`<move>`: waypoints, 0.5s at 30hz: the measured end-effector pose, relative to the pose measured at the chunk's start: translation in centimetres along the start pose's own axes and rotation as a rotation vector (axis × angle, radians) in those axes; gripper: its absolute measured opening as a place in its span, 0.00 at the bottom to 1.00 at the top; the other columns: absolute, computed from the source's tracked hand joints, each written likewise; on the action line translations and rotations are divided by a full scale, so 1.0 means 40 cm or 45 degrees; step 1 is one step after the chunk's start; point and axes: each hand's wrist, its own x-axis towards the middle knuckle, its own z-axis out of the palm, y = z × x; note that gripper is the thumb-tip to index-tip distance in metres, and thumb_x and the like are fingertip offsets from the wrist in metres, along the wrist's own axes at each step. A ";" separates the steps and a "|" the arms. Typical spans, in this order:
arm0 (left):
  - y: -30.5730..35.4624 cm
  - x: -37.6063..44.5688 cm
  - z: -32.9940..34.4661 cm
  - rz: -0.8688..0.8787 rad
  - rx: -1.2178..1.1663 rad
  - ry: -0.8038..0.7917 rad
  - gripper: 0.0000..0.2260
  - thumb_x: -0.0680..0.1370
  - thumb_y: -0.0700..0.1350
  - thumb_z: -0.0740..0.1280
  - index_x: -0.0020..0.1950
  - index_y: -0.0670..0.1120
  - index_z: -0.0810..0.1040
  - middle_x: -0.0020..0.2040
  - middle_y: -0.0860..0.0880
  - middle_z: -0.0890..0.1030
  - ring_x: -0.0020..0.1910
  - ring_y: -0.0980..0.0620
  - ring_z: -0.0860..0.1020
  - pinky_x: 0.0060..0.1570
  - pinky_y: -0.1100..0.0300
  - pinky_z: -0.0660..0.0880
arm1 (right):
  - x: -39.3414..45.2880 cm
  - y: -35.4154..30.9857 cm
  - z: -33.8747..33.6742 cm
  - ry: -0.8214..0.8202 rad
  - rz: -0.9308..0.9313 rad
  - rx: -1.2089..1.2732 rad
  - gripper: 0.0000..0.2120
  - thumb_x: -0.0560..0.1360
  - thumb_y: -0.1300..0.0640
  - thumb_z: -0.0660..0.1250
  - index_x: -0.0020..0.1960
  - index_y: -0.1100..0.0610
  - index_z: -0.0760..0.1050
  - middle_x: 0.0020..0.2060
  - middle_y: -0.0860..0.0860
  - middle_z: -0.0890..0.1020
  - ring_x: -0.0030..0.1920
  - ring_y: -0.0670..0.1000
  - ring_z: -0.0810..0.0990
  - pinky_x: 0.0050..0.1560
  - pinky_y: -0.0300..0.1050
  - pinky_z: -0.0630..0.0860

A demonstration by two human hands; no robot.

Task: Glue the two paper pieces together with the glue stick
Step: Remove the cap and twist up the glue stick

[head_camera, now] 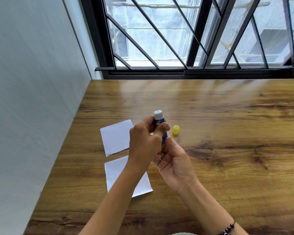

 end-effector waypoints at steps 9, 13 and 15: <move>-0.005 0.007 -0.005 -0.013 -0.004 0.008 0.12 0.74 0.43 0.68 0.36 0.59 0.75 0.42 0.48 0.85 0.45 0.49 0.83 0.50 0.45 0.79 | 0.004 -0.001 -0.004 -0.089 0.019 -0.058 0.14 0.70 0.54 0.64 0.53 0.60 0.75 0.31 0.51 0.80 0.28 0.47 0.76 0.34 0.41 0.76; -0.007 0.008 -0.007 -0.033 -0.027 -0.009 0.10 0.74 0.42 0.68 0.37 0.57 0.76 0.40 0.50 0.84 0.42 0.49 0.83 0.49 0.46 0.80 | 0.005 -0.001 -0.007 -0.106 -0.033 -0.051 0.22 0.64 0.60 0.71 0.56 0.61 0.72 0.31 0.52 0.80 0.28 0.47 0.77 0.31 0.39 0.77; -0.006 0.004 -0.005 -0.021 -0.022 -0.013 0.10 0.74 0.42 0.68 0.37 0.57 0.76 0.40 0.50 0.84 0.42 0.50 0.83 0.49 0.46 0.80 | 0.004 0.000 -0.006 -0.063 -0.037 -0.075 0.14 0.66 0.60 0.67 0.52 0.60 0.73 0.28 0.51 0.80 0.26 0.46 0.76 0.29 0.38 0.76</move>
